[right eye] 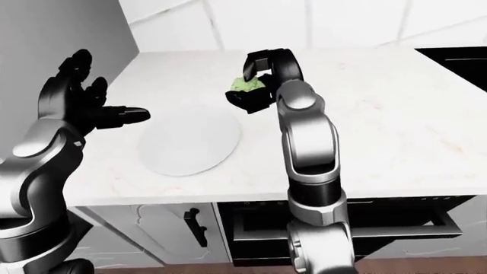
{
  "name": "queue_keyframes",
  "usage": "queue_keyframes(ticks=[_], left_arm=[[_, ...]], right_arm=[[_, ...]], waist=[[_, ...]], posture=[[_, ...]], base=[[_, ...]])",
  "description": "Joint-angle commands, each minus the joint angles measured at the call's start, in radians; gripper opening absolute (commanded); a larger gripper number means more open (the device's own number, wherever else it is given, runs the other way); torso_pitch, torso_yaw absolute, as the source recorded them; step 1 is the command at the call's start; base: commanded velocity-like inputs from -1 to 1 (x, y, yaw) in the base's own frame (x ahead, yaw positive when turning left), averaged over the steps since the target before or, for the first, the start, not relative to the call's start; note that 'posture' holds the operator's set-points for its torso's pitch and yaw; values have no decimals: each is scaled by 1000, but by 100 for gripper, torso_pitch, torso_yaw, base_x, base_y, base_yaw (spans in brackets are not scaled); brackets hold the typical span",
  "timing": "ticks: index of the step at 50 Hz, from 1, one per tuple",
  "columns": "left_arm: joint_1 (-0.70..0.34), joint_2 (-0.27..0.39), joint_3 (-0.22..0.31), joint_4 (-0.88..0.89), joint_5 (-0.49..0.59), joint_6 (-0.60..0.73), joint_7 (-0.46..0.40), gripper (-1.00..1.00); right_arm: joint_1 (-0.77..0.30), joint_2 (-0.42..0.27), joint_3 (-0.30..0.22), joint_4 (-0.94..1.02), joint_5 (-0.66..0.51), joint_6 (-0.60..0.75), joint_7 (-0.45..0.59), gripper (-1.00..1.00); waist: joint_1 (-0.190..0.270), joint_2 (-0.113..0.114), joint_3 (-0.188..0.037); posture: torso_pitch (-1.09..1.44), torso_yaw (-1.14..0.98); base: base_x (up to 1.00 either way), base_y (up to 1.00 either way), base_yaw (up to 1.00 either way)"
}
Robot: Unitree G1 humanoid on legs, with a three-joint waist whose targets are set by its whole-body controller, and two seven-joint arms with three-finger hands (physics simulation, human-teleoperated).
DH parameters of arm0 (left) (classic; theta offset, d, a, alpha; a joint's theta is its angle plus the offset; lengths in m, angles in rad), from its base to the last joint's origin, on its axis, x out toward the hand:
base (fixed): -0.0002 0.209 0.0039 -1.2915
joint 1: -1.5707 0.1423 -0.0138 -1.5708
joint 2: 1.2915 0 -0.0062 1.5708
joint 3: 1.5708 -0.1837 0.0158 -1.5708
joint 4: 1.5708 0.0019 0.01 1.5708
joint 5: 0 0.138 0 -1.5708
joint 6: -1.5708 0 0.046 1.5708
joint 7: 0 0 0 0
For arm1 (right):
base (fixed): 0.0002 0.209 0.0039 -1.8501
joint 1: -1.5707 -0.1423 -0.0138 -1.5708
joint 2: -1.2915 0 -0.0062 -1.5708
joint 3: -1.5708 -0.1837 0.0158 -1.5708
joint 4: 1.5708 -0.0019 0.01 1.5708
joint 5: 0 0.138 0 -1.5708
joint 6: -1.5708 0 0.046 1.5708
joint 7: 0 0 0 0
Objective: Place the broccoli on the top rack of the oven.
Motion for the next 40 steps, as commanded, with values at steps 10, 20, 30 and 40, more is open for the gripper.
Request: queue_keyframes(ticks=[10,20,30,40], left_arm=[[-28,10,8,-32,2,-32,3,100],[-39,11,6,-29,1,-27,6,100],[-38,10,6,-34,-1,-21,8,100],[-33,8,6,-41,-2,-18,9,100]], right_arm=[[-31,-5,-8,-31,-2,-45,-7,-100],[-34,-9,-11,-28,2,-44,-6,-100],[-29,-6,-8,-18,3,-55,-8,-100],[-6,-1,-7,-33,1,-54,-9,-100]], waist=[[-3,7,-45],[-4,15,-42],[0,-43,-55],[12,19,-40]], posture=[[0,0],[0,0],[0,0],[0,0]], base=[[-5,0,0],[-5,-2,0],[-16,-9,0],[-19,-14,0]])
